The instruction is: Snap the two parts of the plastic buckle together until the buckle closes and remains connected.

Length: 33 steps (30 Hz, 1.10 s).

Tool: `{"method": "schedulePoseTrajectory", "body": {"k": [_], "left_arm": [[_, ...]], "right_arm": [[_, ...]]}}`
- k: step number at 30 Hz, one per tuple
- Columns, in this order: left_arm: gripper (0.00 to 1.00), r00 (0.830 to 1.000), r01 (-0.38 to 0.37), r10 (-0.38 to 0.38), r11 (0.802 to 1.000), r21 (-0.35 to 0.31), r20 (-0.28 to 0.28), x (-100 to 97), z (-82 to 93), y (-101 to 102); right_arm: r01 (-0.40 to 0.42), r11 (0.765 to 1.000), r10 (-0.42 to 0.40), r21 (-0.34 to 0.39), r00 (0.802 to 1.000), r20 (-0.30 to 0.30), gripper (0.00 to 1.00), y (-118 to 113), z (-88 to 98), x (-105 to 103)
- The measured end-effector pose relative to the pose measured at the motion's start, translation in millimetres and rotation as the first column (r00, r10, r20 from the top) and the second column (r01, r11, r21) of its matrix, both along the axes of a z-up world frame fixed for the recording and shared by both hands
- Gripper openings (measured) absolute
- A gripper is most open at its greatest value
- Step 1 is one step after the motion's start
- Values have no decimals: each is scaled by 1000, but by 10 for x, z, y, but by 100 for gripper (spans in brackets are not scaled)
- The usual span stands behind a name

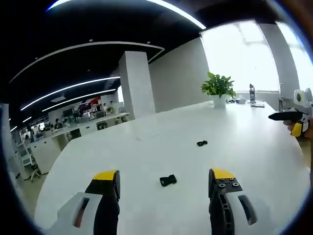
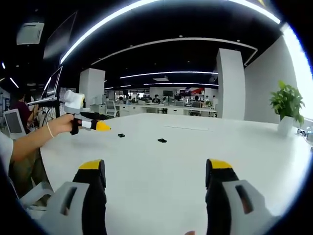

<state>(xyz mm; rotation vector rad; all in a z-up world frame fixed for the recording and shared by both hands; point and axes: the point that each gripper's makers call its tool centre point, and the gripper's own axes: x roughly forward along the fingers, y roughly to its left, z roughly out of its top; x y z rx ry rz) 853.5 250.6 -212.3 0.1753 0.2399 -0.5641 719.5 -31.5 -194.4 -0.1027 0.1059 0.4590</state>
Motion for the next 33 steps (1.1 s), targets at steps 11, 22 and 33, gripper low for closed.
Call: {"method": "schedulePoseTrajectory", "body": {"k": [11, 22, 33], "left_arm": [[73, 997, 57, -53, 996, 74, -62, 71, -168, -63], [69, 993, 63, -61, 998, 13, -98, 216, -223, -64], [67, 989, 63, -59, 998, 26, -136, 279, -361, -54]], "right_arm": [[13, 1000, -13, 0, 1000, -2, 85, -41, 1, 10], [6, 1000, -7, -25, 999, -44, 87, -34, -93, 29], [-5, 1000, 4, -16, 999, -49, 87, -20, -131, 57]]}}
